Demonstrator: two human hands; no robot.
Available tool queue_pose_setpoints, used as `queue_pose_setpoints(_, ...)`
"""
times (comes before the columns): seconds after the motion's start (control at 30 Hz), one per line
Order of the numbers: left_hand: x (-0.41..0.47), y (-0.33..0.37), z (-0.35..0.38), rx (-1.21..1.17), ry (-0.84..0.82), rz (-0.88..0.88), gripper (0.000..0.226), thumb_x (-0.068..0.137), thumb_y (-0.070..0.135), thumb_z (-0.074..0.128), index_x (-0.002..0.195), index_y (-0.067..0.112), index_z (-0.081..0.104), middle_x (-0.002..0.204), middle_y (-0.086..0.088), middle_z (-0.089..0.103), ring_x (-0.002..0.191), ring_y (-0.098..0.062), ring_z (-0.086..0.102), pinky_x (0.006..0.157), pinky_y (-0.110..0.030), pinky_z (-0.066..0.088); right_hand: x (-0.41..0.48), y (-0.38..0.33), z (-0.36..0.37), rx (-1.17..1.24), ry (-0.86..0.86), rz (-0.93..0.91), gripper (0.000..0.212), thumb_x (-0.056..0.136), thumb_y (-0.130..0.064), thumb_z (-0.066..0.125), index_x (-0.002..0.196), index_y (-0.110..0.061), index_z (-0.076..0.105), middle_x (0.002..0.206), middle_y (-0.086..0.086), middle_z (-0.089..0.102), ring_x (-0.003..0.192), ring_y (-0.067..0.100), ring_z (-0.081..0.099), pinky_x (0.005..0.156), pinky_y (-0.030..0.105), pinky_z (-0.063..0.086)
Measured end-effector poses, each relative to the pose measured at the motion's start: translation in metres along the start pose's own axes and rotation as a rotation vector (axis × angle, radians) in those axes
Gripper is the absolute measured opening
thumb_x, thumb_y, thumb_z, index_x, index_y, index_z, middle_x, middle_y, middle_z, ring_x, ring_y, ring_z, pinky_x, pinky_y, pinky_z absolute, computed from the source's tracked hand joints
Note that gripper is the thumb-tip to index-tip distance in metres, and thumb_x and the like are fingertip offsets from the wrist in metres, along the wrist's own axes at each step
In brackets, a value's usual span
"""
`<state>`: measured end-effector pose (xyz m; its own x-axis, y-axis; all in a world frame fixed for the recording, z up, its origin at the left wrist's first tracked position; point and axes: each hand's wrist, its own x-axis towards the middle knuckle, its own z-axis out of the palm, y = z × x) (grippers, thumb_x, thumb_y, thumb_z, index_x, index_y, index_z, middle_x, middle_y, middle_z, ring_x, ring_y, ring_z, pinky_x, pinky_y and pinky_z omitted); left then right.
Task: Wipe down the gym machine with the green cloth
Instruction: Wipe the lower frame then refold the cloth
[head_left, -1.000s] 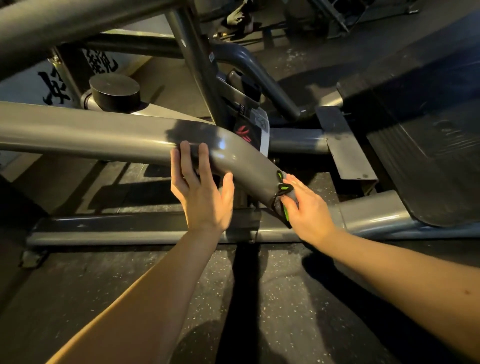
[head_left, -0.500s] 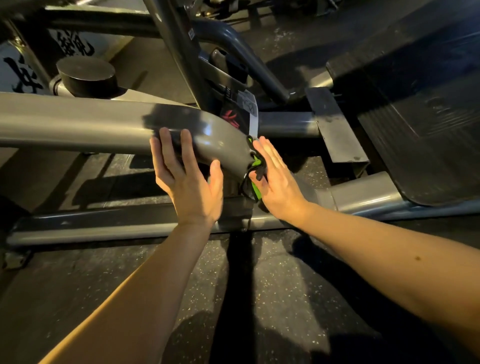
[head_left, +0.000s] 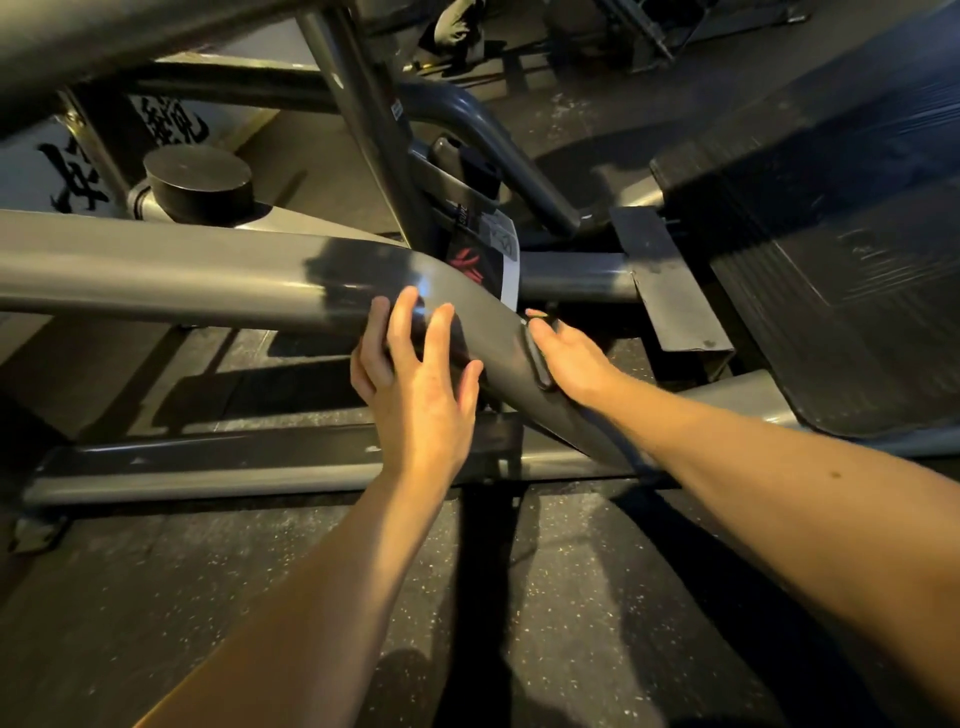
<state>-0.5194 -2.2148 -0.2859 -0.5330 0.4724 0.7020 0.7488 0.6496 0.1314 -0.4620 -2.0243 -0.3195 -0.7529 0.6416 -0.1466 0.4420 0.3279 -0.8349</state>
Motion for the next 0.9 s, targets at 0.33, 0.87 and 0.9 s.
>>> queue_pose_setpoints(0.33, -0.006, -0.007, 0.018, -0.068, 0.092, 0.091, 0.059, 0.094, 0.035, 0.068, 0.147, 0.023, 0.044, 0.162, -0.010, 0.020, 0.152, -0.037, 0.023, 0.115, -0.058, 0.033, -0.011, 0.029, 0.007, -0.061, 0.082, -0.192, 0.050, 0.110, -0.040, 0.023, 0.145, -0.015, 0.050, 0.139, 0.017, 0.054, 0.134, 0.034, 0.046, 0.115, 0.044, 0.032)
queue_pose_setpoints(0.87, -0.018, 0.031, 0.022, -0.050, -0.138, 0.061, 0.057, 0.087, 0.031, 0.070, 0.141, 0.021, 0.053, 0.166, -0.009, 0.025, 0.156, -0.038, 0.002, 0.116, -0.068, 0.019, -0.058, 0.071, 0.043, -0.230, 0.240, -0.416, 0.090, 0.095, -0.013, 0.065, 0.162, -0.010, 0.005, 0.171, 0.008, 0.006, 0.158, 0.018, -0.001, 0.128, 0.037, 0.006)
queue_pose_setpoints(0.9, -0.020, 0.035, 0.024, -0.039, -0.163, 0.075, 0.057, 0.087, 0.030, 0.069, 0.141, 0.021, 0.053, 0.166, -0.009, 0.024, 0.156, -0.037, 0.001, 0.117, -0.069, 0.016, -0.059, 0.081, 0.041, -0.267, 0.241, -0.432, 0.093, 0.094, -0.015, 0.067, 0.162, -0.008, 0.005, 0.170, 0.011, 0.007, 0.158, 0.020, 0.000, 0.128, 0.038, 0.008)
